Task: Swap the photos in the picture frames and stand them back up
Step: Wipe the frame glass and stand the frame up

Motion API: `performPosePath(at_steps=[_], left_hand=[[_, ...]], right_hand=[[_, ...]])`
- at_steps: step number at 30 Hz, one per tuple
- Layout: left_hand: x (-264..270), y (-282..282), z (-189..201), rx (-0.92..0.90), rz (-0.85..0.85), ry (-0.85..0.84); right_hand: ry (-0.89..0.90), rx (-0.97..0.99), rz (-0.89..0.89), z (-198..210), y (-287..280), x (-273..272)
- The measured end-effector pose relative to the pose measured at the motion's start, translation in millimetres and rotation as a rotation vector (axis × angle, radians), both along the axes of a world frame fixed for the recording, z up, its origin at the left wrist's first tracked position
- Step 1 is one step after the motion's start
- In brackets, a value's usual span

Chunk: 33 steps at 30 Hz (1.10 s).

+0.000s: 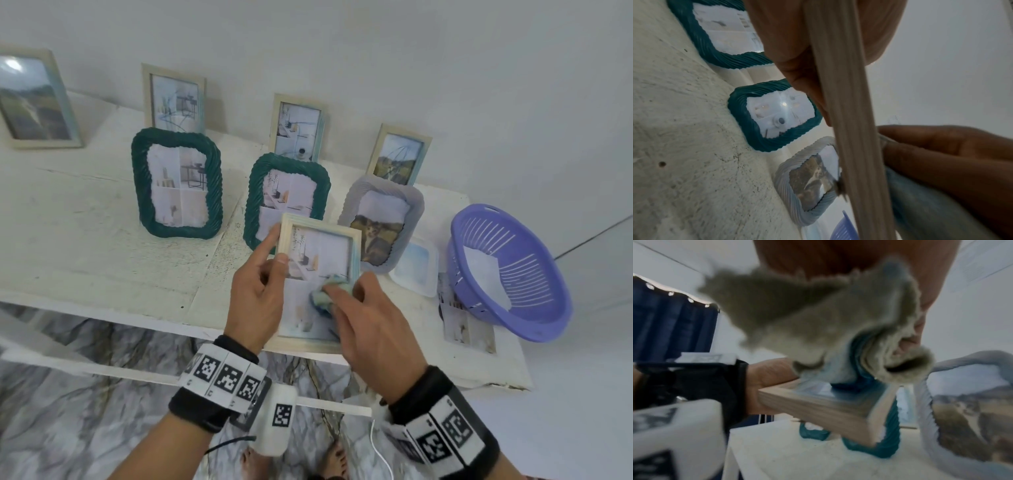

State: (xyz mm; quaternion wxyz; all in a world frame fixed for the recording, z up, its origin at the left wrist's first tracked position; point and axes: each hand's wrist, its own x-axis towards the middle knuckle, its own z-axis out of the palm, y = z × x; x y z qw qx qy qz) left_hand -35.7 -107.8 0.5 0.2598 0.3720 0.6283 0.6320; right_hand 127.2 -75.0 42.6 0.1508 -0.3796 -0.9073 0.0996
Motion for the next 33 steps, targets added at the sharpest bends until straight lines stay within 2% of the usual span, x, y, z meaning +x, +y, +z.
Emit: performPosePath(at_steps=[1, 4, 6, 10, 13, 17, 24, 33], left_hand=[[0, 0, 1, 0.003, 0.002, -0.001], [-4, -1, 0, 0.008, 0.013, -0.012], [-5, -2, -1, 0.007, 0.016, -0.004], [-3, -1, -1, 0.027, 0.037, -0.013], [0, 0, 2, 0.038, 0.036, 0.011], [0, 1, 0, 0.049, 0.079, 0.026], [8, 0, 5, 0.070, 0.091, 0.069], [2, -2, 6, 0.077, 0.141, 0.070]], right_hand=[[0.002, 0.003, -0.001, 0, -2, -3], [-0.033, -0.072, 0.170, -2, -19, -3], [-0.067, -0.091, 0.217, -2, -22, 2], [-0.072, 0.006, -0.020, -2, -5, 1], [-0.012, -0.026, -0.098, -7, -13, -10], [0.153, -0.230, -0.100, -16, -33, -15], [0.186, -0.201, -0.235, -12, -6, -19], [0.245, -0.253, -0.143, -20, -25, -15]])
